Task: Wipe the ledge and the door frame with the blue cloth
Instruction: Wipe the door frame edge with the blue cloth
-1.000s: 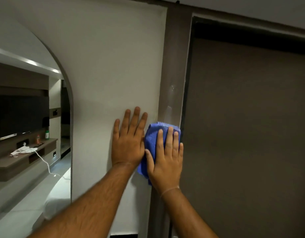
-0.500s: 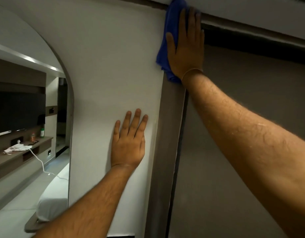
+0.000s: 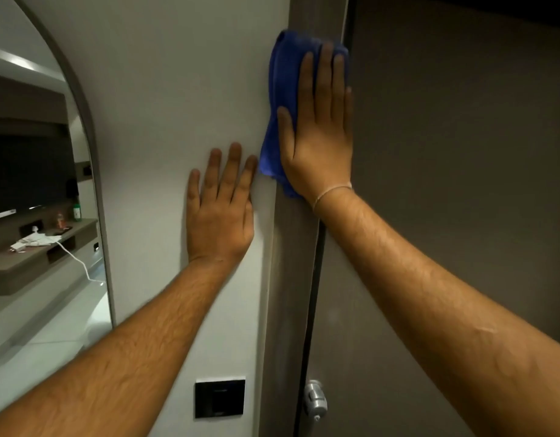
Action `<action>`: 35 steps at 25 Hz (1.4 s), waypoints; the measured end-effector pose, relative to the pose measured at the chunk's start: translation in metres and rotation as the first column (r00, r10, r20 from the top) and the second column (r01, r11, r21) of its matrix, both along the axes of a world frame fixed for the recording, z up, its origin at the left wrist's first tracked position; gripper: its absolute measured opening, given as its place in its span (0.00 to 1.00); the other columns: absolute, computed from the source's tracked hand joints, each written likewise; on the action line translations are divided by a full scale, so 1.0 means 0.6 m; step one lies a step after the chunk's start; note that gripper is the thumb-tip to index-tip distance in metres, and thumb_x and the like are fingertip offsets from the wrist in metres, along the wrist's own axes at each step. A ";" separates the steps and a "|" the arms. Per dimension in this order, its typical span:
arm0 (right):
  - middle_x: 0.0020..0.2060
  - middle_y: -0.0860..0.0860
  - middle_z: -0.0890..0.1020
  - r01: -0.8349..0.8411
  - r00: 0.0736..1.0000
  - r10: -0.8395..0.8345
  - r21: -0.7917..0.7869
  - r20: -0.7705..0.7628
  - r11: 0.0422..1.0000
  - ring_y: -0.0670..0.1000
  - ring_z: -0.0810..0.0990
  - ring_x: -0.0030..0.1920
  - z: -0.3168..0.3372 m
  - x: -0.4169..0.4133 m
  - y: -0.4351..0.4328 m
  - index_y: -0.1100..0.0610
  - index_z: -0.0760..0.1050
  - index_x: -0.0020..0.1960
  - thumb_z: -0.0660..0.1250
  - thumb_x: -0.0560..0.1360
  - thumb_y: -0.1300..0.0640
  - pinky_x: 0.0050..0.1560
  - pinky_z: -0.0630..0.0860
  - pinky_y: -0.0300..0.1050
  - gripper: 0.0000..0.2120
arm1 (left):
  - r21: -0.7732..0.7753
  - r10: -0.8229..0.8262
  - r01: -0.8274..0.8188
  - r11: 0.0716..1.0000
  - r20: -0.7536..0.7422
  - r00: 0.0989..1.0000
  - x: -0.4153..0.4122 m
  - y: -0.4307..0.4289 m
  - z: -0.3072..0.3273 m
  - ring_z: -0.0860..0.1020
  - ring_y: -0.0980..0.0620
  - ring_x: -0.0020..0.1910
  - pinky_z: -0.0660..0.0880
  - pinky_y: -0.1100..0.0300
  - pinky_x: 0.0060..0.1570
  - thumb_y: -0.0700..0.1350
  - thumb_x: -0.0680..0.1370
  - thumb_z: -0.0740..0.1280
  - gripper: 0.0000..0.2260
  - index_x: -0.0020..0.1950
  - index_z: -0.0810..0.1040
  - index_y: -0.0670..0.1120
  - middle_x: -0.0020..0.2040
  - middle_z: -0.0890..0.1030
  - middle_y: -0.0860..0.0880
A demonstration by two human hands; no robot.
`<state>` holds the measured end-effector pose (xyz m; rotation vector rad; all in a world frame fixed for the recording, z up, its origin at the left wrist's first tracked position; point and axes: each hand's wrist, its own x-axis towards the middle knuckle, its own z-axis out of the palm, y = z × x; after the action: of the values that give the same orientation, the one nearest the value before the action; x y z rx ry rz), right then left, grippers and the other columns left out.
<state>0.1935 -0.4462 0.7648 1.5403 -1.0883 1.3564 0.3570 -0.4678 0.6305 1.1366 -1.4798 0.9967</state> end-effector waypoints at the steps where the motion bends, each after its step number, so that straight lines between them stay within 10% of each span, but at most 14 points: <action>1: 0.85 0.62 0.55 -0.003 1.000 0.004 0.032 -0.023 0.999 0.62 0.53 0.86 -0.054 -0.004 0.002 0.61 0.54 0.86 0.55 0.87 0.43 0.87 0.49 0.59 0.34 | 0.005 -0.004 0.004 1.000 0.001 1.000 0.000 0.000 0.000 0.54 0.39 0.89 0.49 0.38 0.86 0.49 0.90 0.51 0.27 0.90 0.53 0.49 0.90 0.55 0.44; 9: 0.86 0.57 0.40 0.031 0.916 0.068 0.238 -0.395 0.971 0.58 0.39 0.87 -0.476 -0.047 0.008 0.58 0.42 0.86 0.50 0.88 0.41 0.86 0.35 0.55 0.36 | 0.039 0.092 -0.091 0.995 -0.003 0.996 -0.003 0.008 0.000 0.54 0.39 0.89 0.52 0.36 0.86 0.47 0.90 0.53 0.27 0.90 0.52 0.50 0.90 0.55 0.44; 16: 0.86 0.51 0.48 0.146 0.376 0.229 0.302 -0.898 0.942 0.52 0.43 0.86 -0.831 -0.137 0.032 0.55 0.51 0.86 0.71 0.76 0.58 0.84 0.32 0.51 0.44 | -0.011 0.163 -0.164 0.986 -0.038 0.986 -0.011 0.006 -0.009 0.60 0.40 0.87 0.53 0.39 0.85 0.51 0.91 0.48 0.25 0.89 0.60 0.49 0.88 0.63 0.43; 22: 0.84 0.50 0.63 0.127 0.214 0.349 0.380 -0.912 0.916 0.50 0.58 0.83 -0.937 -0.136 0.032 0.54 0.60 0.84 0.79 0.72 0.57 0.83 0.53 0.49 0.46 | 0.089 0.231 -0.227 0.970 -0.035 0.972 -0.008 0.006 -0.008 0.76 0.40 0.73 0.62 0.49 0.76 0.51 0.88 0.45 0.25 0.71 0.78 0.44 0.71 0.80 0.42; 35: 0.87 0.53 0.53 0.077 0.777 0.048 0.170 -0.628 0.982 0.53 0.52 0.87 -0.607 -0.098 0.022 0.54 0.56 0.86 0.62 0.85 0.61 0.87 0.42 0.55 0.32 | 0.010 0.175 -0.175 0.985 -0.004 0.985 -0.010 0.017 -0.001 0.58 0.40 0.88 0.53 0.38 0.85 0.51 0.91 0.49 0.25 0.90 0.55 0.52 0.89 0.60 0.44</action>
<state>0.1347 -0.4330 0.4006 1.9247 -0.7987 0.6294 0.3512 -0.4578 0.6297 1.2921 -1.3999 1.1065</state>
